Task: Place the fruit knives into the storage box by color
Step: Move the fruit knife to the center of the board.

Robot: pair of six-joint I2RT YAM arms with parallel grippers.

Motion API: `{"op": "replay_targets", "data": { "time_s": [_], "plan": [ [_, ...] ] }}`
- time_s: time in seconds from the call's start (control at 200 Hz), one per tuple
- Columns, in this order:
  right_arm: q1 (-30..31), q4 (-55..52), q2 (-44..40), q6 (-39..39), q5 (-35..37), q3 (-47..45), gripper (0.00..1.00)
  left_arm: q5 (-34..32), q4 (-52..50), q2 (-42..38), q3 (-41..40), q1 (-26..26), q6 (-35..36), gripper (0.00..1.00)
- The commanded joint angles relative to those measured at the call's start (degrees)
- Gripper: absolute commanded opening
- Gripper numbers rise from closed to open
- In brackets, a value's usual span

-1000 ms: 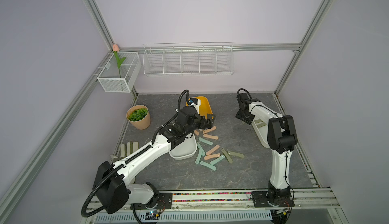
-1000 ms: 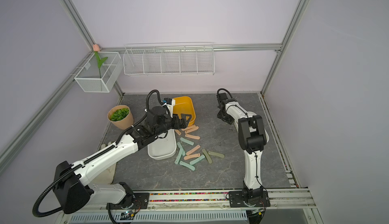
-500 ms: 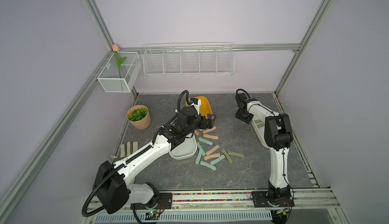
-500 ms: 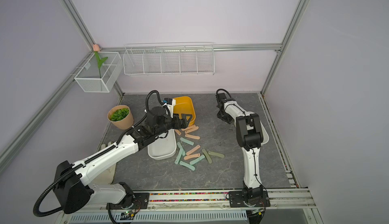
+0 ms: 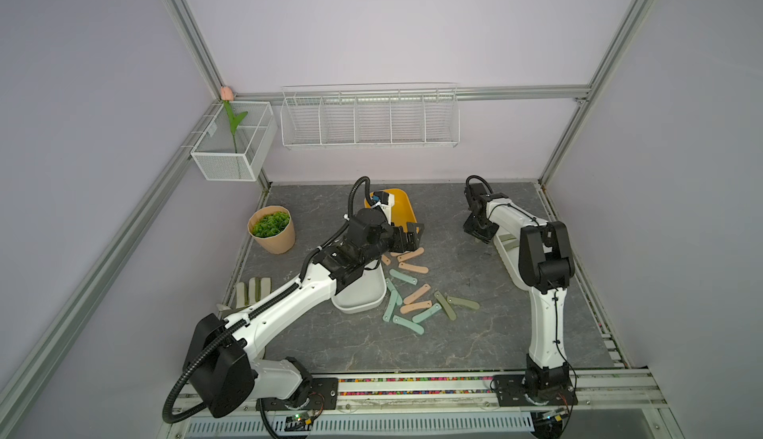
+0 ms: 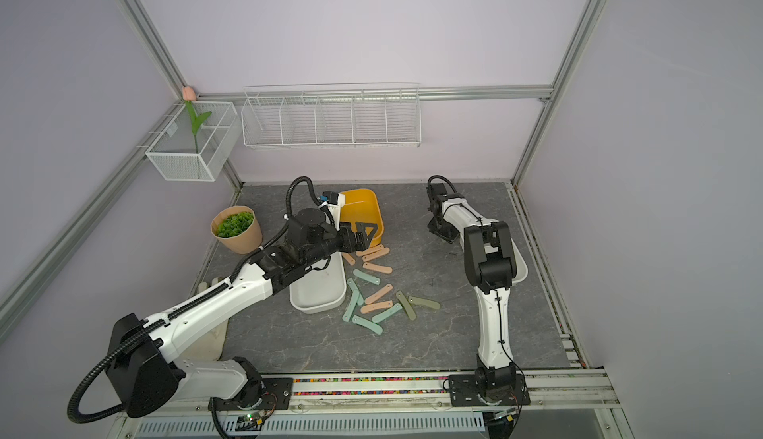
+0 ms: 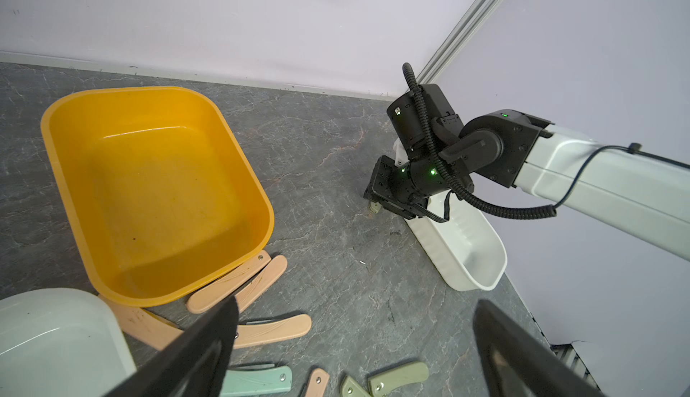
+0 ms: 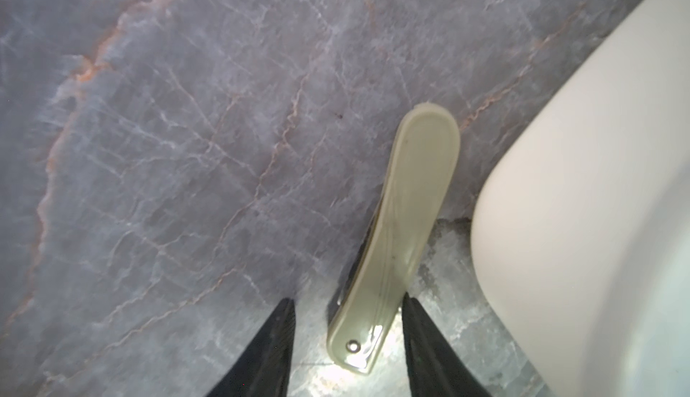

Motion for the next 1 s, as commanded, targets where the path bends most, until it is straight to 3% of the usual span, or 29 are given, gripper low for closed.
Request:
{"op": "replay_targets", "data": {
  "time_s": [0.0, 0.31, 0.52, 0.765, 0.91, 0.995],
  "plan": [
    [-0.43, 1.37, 0.4, -0.74, -1.72, -2.11, 0.44, -0.1, 1.28, 0.71, -0.91, 0.4, 0.06, 0.99],
    [0.94, 6.1, -3.79, -5.08, -6.3, -6.93, 0.33, 0.5, 2.16, 0.22, -2.28, 0.4, -1.73, 0.99],
    [5.43, 7.45, -7.37, -7.92, -6.79, -10.96, 0.32, -0.22, 1.37, -0.75, -2.84, 0.4, -2.18, 0.99],
    [10.73, 11.48, -14.07, -8.28, -8.12, -22.59, 0.31, -0.21, 1.64, -2.34, -4.42, 0.4, -4.1, 0.99],
    [11.52, 13.12, -17.23, -8.25, -8.03, -27.83, 0.34, -0.55, 2.0, -3.01, -5.31, 0.4, -4.8, 0.99],
    [11.22, 12.27, -17.82, -8.74, -6.76, -27.45, 0.44, -0.61, 1.94, -2.98, -5.4, 0.4, -4.86, 0.99]
  ]
}}
